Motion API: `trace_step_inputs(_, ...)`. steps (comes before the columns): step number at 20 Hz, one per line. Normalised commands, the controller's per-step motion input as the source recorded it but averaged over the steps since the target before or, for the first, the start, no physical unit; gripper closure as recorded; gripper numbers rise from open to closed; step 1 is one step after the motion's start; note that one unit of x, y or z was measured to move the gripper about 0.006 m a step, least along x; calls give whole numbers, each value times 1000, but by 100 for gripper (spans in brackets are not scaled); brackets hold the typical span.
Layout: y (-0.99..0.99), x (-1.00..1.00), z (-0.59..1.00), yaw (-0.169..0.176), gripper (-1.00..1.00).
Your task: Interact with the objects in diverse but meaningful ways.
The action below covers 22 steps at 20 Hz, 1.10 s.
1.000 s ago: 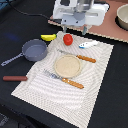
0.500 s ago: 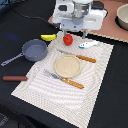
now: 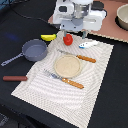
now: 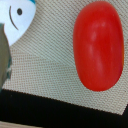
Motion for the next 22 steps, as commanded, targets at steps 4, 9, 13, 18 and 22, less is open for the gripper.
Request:
trace_step_inputs(4, 25, -609, -249, 0, -100)
trace_step_inputs(9, 29, -646, -269, 0, -100)
trace_step_inputs(13, 14, -627, -226, 0, -100)
trace_step_inputs(18, 46, -258, -100, -4, -100)
trace_step_inputs(22, 86, -58, -75, -5, -100)
